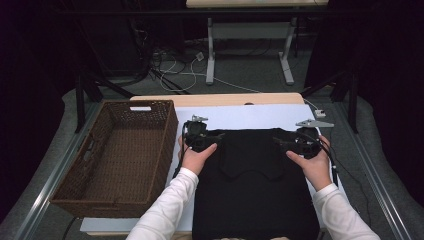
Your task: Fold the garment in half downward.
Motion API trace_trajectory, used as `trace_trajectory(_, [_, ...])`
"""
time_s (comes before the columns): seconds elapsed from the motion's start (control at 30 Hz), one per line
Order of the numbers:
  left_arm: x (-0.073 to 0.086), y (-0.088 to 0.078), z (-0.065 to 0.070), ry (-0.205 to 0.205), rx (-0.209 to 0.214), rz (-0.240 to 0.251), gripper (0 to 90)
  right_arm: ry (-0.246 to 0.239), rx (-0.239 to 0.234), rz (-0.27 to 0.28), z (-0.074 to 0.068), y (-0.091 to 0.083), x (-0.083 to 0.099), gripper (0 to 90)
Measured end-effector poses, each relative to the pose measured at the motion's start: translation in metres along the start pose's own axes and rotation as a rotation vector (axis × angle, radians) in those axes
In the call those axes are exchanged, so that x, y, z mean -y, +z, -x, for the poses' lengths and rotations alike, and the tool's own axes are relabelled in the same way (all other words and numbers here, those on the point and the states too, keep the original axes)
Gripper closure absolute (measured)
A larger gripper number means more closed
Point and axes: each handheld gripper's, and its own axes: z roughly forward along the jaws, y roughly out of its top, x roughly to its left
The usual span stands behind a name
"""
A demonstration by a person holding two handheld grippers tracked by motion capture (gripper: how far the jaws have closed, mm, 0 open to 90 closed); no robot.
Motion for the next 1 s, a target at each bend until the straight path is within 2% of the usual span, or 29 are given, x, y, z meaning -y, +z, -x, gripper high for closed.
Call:
trace_trajectory(0.13, [0.005, -0.006, 0.008, 0.031, 0.022, 0.009, 18.6, -0.024, 0.003, 0.005, -0.009, -0.005, 0.004, 18.4])
trace_trajectory(0.27, [0.014, -0.012, 0.013, 0.035, 0.033, 0.015, 13.8, -0.046, 0.003, 0.027, -0.018, -0.011, 0.008, 18.0])
trace_trajectory(0.33, [0.018, -0.014, 0.015, 0.029, 0.048, 0.014, 8.5, -0.052, 0.003, 0.037, -0.022, -0.014, 0.011, 18.0])
trace_trajectory(0.47, [0.028, -0.018, 0.018, 0.033, 0.065, 0.005, 1.5, -0.062, -0.020, 0.041, -0.030, -0.020, 0.017, 17.9])
trace_trajectory(0.53, [0.033, -0.020, 0.019, 0.041, 0.080, -0.004, 0.6, -0.067, -0.029, 0.045, -0.034, -0.022, 0.021, 17.6])
trace_trajectory(0.73, [0.045, -0.021, 0.019, 0.001, 0.080, 0.001, 0.6, -0.082, -0.031, 0.042, -0.043, -0.023, 0.035, 16.7])
trace_trajectory(0.9, [0.053, -0.020, 0.015, -0.010, 0.110, -0.021, 0.6, -0.078, -0.038, 0.025, -0.045, -0.023, 0.046, 16.0])
trace_trajectory(1.0, [0.055, -0.021, 0.014, -0.018, 0.111, -0.024, 0.6, -0.077, -0.034, 0.029, -0.045, -0.023, 0.052, 16.0])
